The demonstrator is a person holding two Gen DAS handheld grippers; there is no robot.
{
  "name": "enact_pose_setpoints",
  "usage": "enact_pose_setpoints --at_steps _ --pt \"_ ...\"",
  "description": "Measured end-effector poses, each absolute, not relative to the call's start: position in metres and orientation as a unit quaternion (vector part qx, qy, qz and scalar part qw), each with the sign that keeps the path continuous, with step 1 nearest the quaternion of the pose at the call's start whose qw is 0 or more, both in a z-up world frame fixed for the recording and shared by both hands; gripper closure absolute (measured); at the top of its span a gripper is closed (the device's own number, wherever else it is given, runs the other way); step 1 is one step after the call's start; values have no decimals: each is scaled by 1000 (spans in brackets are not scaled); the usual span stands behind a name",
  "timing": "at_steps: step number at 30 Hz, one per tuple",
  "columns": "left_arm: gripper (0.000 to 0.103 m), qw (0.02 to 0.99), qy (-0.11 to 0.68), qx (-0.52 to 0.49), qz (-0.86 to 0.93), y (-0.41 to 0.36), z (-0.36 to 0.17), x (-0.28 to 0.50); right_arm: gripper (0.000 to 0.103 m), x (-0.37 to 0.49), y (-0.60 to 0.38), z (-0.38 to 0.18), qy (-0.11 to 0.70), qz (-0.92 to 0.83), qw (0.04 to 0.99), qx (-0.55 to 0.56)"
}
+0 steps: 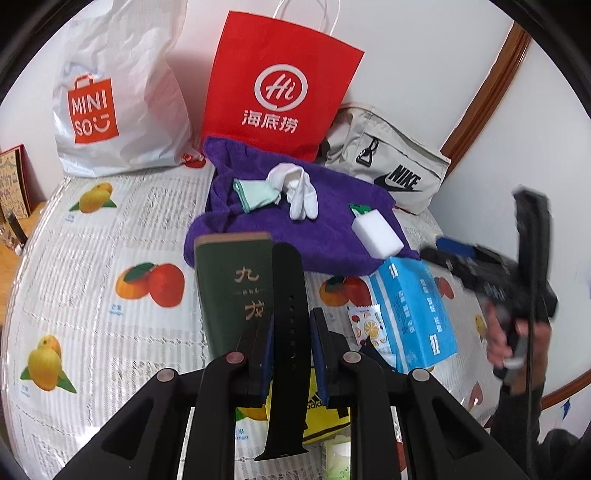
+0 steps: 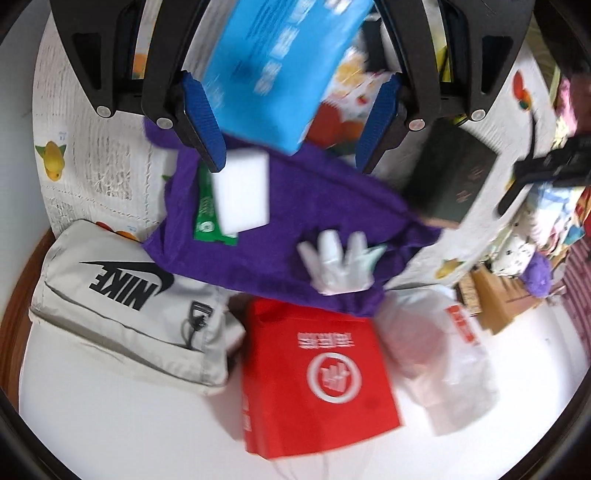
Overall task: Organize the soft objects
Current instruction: 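Reach the right gripper to a second black watch strap and grasp it while the left gripper holds its strap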
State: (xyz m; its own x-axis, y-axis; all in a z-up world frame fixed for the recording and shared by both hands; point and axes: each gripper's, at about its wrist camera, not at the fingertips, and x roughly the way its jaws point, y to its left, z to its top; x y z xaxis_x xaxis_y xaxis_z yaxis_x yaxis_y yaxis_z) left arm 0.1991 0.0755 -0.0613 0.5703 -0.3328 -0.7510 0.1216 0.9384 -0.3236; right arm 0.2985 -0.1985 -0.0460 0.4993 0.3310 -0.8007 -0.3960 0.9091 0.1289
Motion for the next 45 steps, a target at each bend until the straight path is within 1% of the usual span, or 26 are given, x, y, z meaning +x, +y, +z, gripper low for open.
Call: enact_pose_setpoints --at_steps 7,13,21,30,32,34,35,37,45 --pt "85 884 434 -119 -129 77 -51 204 31 243 -183 -36 439 243 863 -64" --pt "85 890 425 -111 -124 73 -45 209 31 204 -175 -36 437 276 855 -44" --pt "85 892 419 -115 -128 75 -42 223 31 169 -165 -50 442 297 846 -21" --pt "85 887 427 -112 -136 72 -50 255 31 150 -168 -80 466 261 845 -26" --pt "85 886 427 -113 -140 72 -52 262 36 150 -171 -89 475 251 843 -23" --pt "85 885 429 -114 -142 71 -54 271 44 148 -172 -97 481 243 842 -23" --pt "85 884 430 -113 -143 71 -55 274 46 149 -173 -102 490 238 839 -21" --pt "85 883 432 -111 -145 70 -57 283 54 148 -173 -111 502 228 834 -20" --pt "85 880 436 -109 -153 66 -58 313 55 150 -177 -131 508 196 839 -4"
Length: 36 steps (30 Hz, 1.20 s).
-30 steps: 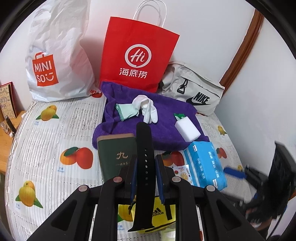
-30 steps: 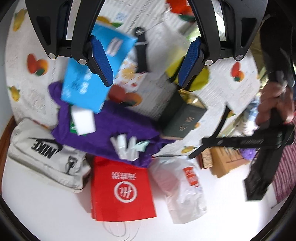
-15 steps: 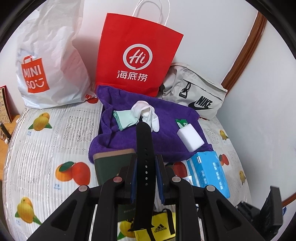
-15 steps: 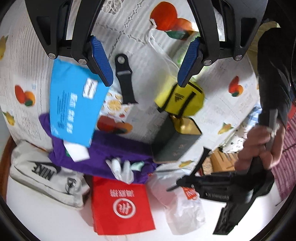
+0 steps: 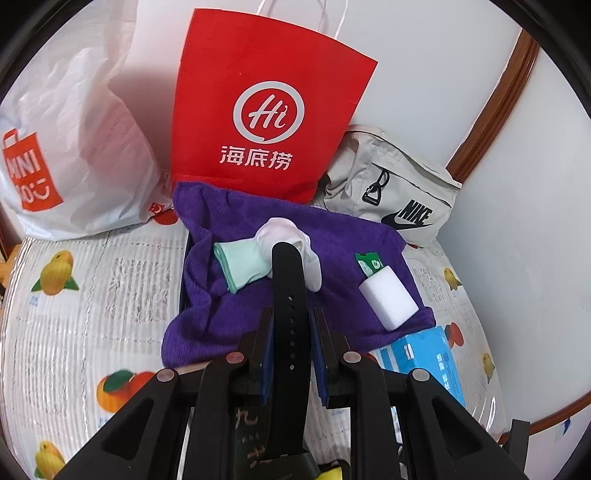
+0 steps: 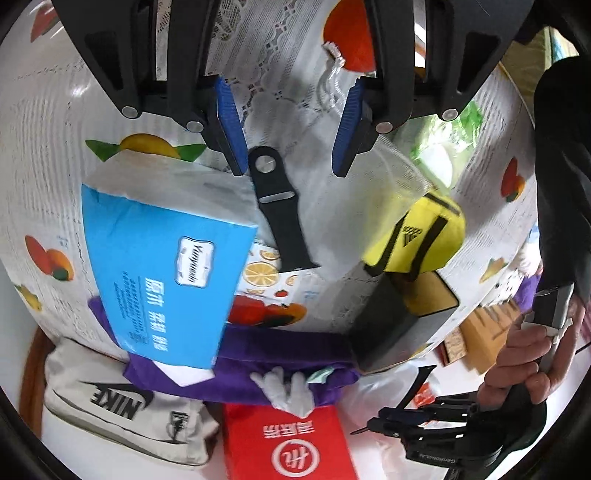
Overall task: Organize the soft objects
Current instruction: 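Reach the right gripper to a second black watch strap and grasp it while the left gripper holds its strap, then lower the left gripper's strap onto the purple towel and open it while the right gripper carries its strap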
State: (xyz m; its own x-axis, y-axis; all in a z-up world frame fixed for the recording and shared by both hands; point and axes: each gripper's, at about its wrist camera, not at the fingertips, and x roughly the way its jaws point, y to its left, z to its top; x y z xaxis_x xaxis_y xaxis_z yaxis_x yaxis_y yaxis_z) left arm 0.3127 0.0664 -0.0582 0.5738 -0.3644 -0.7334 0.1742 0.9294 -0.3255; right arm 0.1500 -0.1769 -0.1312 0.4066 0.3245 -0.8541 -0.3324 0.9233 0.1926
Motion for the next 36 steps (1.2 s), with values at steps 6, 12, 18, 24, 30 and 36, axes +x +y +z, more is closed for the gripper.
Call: enact_pose_setpoints --at_steps 6,12,18,24,30,36 --pt "85 878 440 -102 -158 60 -61 328 67 153 -180 -136 496 182 849 19" --pt "85 875 444 -107 -161 58 -62 344 81 149 -181 -134 494 184 850 6" --pt "85 880 437 -109 -153 57 -59 360 81 138 -185 -125 507 199 839 4" --pt "85 881 442 -105 -134 56 -68 386 81 133 -191 -127 519 212 828 11" --pt "85 871 467 -104 -114 58 -91 410 78 135 -192 -120 503 219 836 16" --pt "85 861 489 -97 -105 57 -109 418 69 146 -187 -123 500 225 836 22"
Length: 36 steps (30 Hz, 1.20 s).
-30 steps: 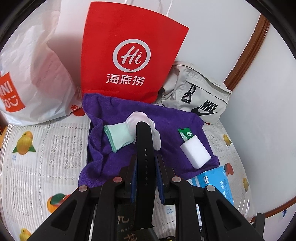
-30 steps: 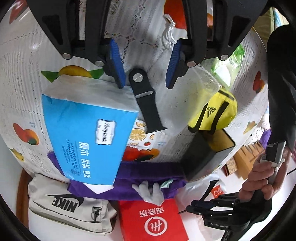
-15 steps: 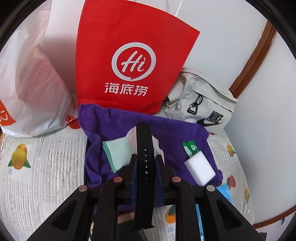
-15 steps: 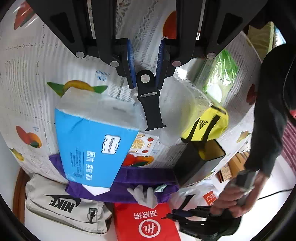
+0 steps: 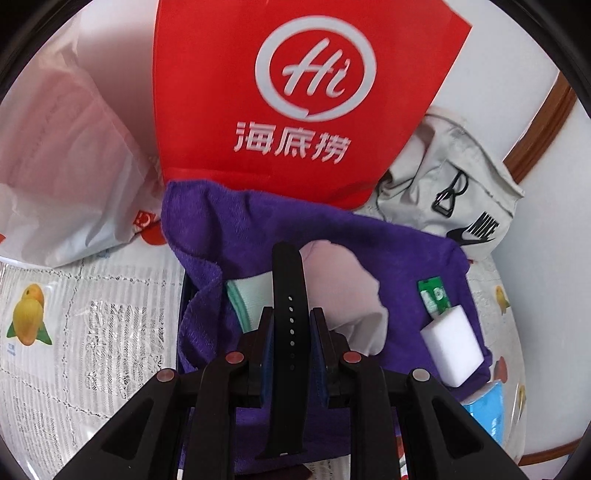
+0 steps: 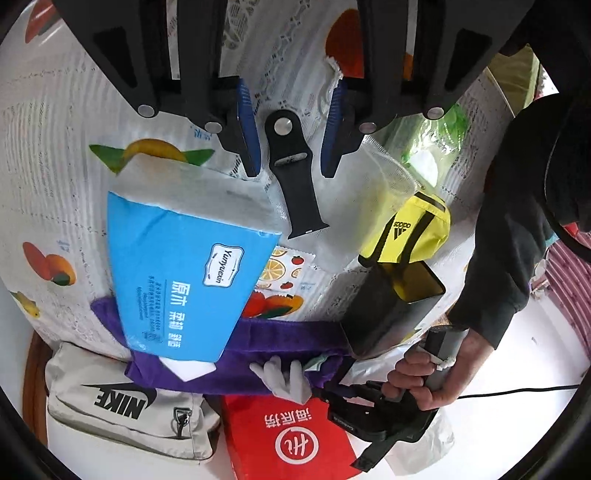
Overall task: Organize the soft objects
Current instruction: 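Lower the left gripper's strap onto the purple towel and open it while the right gripper carries its strap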
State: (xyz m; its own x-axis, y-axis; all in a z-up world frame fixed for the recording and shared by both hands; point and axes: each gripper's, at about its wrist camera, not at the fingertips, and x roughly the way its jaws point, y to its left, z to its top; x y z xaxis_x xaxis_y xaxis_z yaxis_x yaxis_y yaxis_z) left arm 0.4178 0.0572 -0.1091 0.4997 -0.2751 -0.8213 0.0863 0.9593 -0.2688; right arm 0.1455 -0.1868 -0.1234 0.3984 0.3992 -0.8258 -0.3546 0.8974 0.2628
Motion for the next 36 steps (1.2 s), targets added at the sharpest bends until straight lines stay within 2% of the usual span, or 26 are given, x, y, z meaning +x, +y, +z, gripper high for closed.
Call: enact_pose_setpoints --at_steps 10,12,14,15,23,32,35,36 --pt "85 855 502 -89 -101 56 -117 422 65 149 -164 -132 499 214 839 -31" --pt "81 851 509 -83 -101 54 -119 422 66 148 -160 -133 495 212 841 -52" --pt "69 851 511 -75 -97 50 -119 422 73 147 -157 -133 490 208 843 -73" --pt "69 853 509 -69 -95 49 -116 420 77 147 -156 -133 490 207 843 -77" --pt "62 866 487 -53 -100 55 -89 402 78 148 -159 -125 491 207 842 -79" --pt "62 868 480 -64 -112 72 -73 366 75 154 -149 -130 504 221 831 -83" --pt "62 867 480 -62 -115 73 -72 354 71 154 -143 -130 498 218 834 -98" --pt "62 866 481 -63 -119 75 -71 349 67 154 -142 -130 498 218 834 -99"
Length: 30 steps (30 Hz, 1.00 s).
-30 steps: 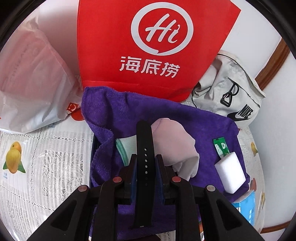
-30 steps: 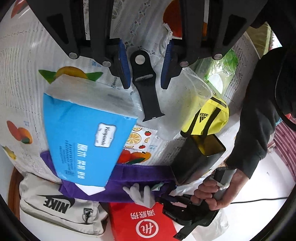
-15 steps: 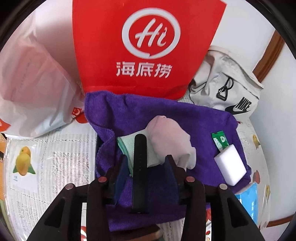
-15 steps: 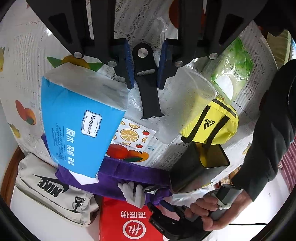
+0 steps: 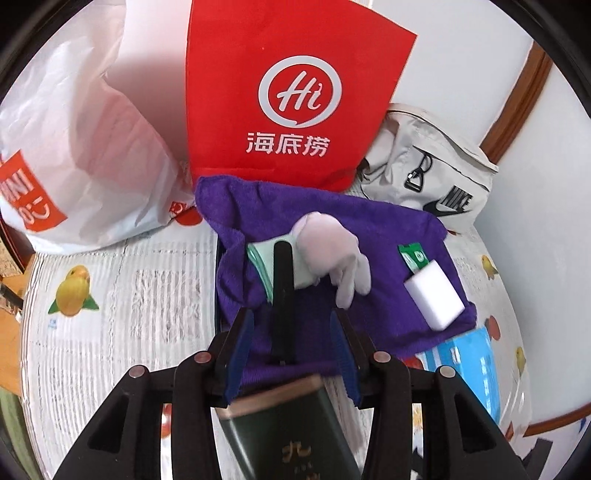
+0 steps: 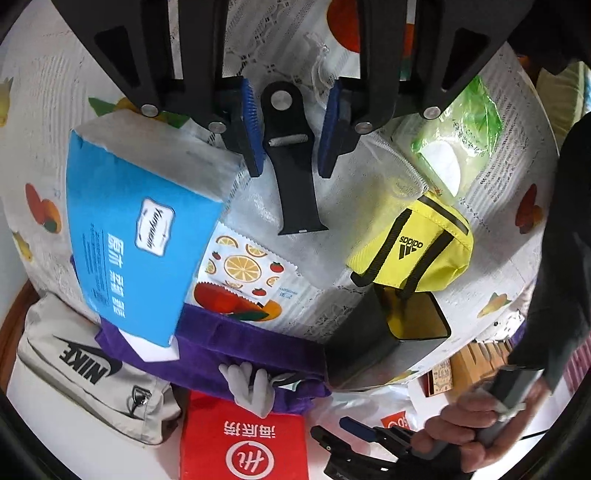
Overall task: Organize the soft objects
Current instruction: 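Lower the left gripper's strap onto the purple towel and open it while the right gripper carries its strap, then carry the strap over the towel with the right gripper while the left gripper reaches to the yellow Adidas pouch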
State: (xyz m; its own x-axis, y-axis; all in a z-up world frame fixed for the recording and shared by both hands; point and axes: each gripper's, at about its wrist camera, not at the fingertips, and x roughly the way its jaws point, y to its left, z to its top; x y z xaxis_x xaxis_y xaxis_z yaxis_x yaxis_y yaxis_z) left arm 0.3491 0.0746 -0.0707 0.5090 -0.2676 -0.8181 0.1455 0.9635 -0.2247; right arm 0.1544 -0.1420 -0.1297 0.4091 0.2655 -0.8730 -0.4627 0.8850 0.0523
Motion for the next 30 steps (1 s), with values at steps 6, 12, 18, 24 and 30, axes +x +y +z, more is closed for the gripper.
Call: enact_pose_setpoints --at_steps 6,12,18,24,30 --pt "60 868 476 -67 -123 81 -64 324 63 155 -134 -133 492 225 833 -112" --pt "59 871 470 -66 -128 83 -60 294 82 158 -140 -129 489 226 838 -93" --pt "59 871 466 -69 -137 84 -62 257 82 146 -138 -111 472 231 845 -99" --pt "52 866 477 -66 -136 83 -75 224 82 137 -147 -91 460 229 854 -84" --pt "52 861 487 -71 -128 83 -90 197 82 134 -153 -67 435 221 868 -87"
